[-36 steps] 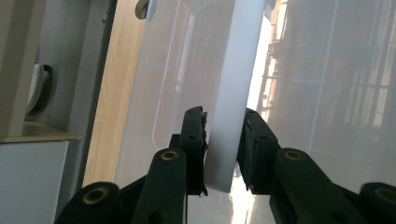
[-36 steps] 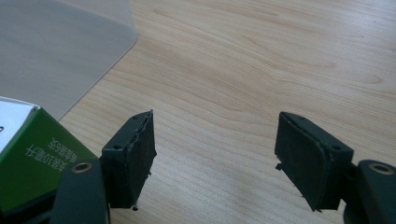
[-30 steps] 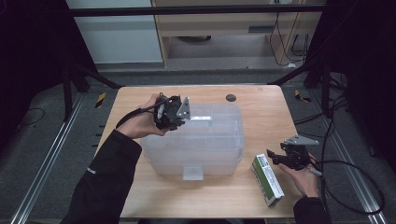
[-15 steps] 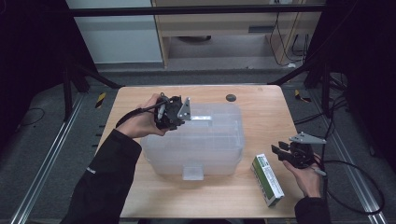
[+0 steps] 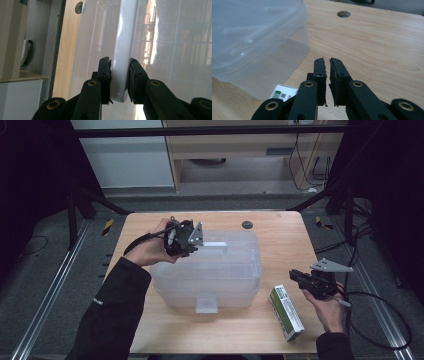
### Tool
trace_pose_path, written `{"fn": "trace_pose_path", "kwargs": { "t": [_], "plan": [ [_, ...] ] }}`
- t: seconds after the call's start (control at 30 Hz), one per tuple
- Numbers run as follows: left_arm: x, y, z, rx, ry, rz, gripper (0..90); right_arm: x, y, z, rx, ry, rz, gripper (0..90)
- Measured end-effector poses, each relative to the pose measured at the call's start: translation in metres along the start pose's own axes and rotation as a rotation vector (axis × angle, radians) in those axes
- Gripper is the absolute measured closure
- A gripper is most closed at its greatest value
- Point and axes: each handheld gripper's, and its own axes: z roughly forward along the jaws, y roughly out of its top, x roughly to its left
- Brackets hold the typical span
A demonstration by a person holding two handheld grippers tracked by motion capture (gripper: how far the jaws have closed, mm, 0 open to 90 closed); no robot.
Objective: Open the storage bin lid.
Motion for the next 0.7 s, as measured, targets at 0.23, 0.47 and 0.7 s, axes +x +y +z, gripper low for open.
{"fn": "trace_pose_path", "kwargs": {
  "t": [0.23, 0.47, 0.7],
  "plan": [
    [0.005, 0.000, -0.001, -0.002, 0.004, -0.008, 73.3, 0.016, 0.013, -0.007, -0.030, 0.046, -0.035, 85.5],
    [0.010, 0.001, -0.002, -0.007, 0.015, -0.025, 72.7, 0.032, 0.022, -0.009, -0.031, 0.093, -0.067, 86.7],
    [0.017, 0.002, -0.003, -0.005, 0.030, -0.038, 72.1, 0.042, 0.024, -0.007, -0.023, 0.127, -0.084, 88.0]
  ]
}}
